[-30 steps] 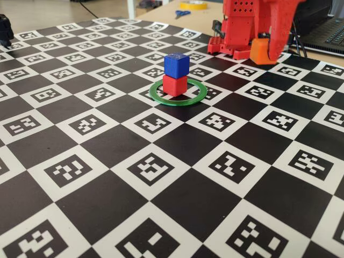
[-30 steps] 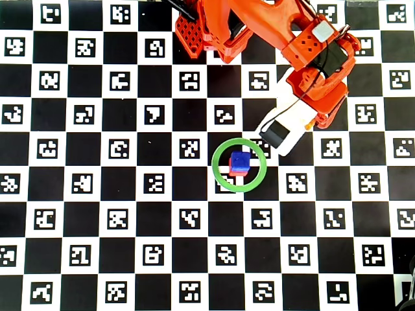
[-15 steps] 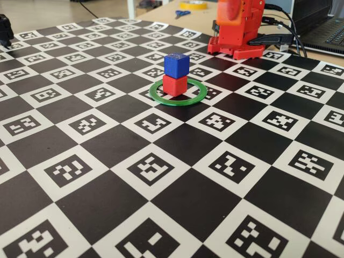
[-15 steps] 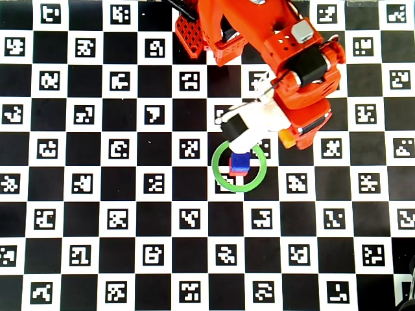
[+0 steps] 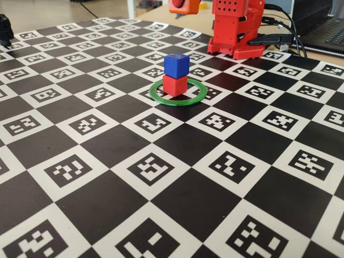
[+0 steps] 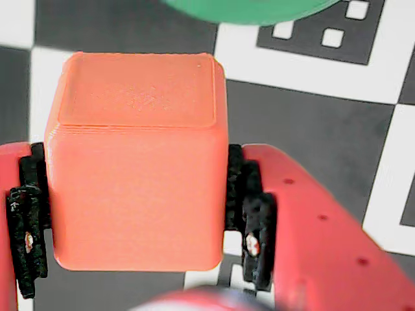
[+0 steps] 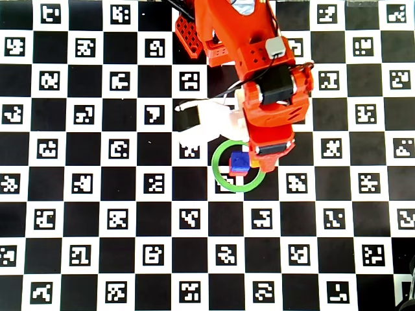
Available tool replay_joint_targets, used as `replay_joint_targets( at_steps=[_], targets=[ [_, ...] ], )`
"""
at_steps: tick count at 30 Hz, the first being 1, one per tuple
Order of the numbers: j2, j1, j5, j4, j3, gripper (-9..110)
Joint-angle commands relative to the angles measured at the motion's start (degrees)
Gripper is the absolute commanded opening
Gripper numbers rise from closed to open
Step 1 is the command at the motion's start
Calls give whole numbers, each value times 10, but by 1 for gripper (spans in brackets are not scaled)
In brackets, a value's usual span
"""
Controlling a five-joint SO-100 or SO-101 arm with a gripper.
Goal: Grab the red cube then put it in the green circle then put the blue cube on top and finally the orange cube on top
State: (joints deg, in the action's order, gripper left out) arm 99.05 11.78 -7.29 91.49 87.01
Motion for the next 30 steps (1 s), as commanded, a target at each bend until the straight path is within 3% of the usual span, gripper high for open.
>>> replay_joint_targets(
  at_steps=[1, 30],
  targets=[
    [7, -11, -13, 6, -56, 2],
    [-11, -24, -10, -88, 62, 3]
  ],
)
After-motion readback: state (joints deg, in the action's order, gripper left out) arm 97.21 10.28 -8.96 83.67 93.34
